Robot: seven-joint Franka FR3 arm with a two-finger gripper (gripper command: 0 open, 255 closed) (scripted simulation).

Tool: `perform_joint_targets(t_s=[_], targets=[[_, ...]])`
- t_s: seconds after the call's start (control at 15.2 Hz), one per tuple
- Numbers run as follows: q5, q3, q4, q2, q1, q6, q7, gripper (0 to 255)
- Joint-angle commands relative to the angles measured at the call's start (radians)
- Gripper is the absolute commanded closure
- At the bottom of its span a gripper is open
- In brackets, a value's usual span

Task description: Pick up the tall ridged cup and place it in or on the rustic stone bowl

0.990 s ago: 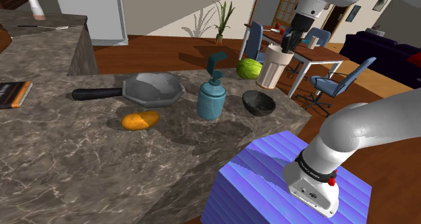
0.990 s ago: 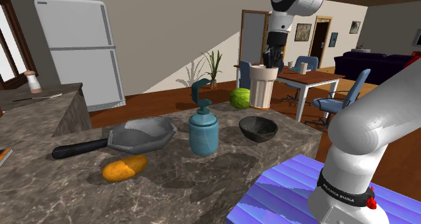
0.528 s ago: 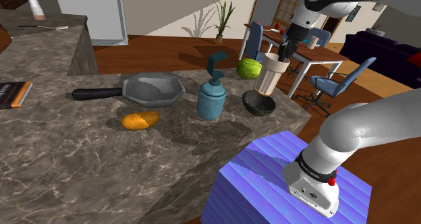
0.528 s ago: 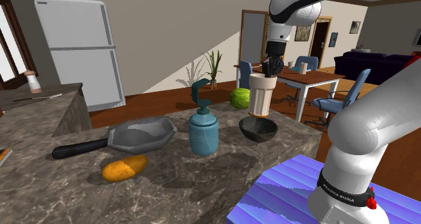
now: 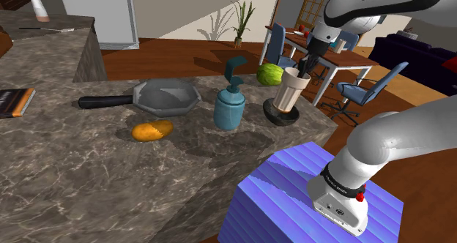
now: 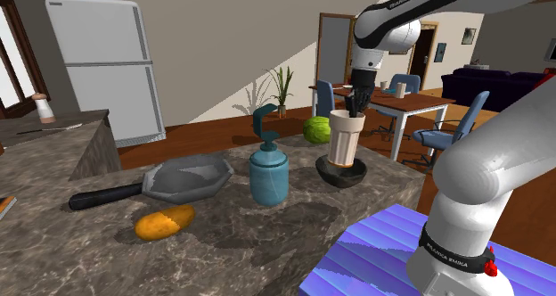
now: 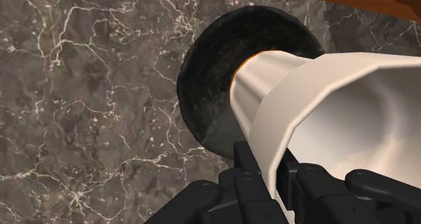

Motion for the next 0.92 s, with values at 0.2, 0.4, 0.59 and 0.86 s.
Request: perform_joint_targets(t_s=[0.2,0.4,0.59,0.86], targets=[[0.0,-0.004,-0.016,0.01,0.001,0.027,-0.003,255],[0.0,-0.004,-0.016,0.01,0.001,0.027,-0.003,255],[0.0,-0.004,-0.016,0.01,0.001,0.027,-0.003,0],[0.0,-0.004,-0.016,0.01,0.001,0.027,-0.003,0]])
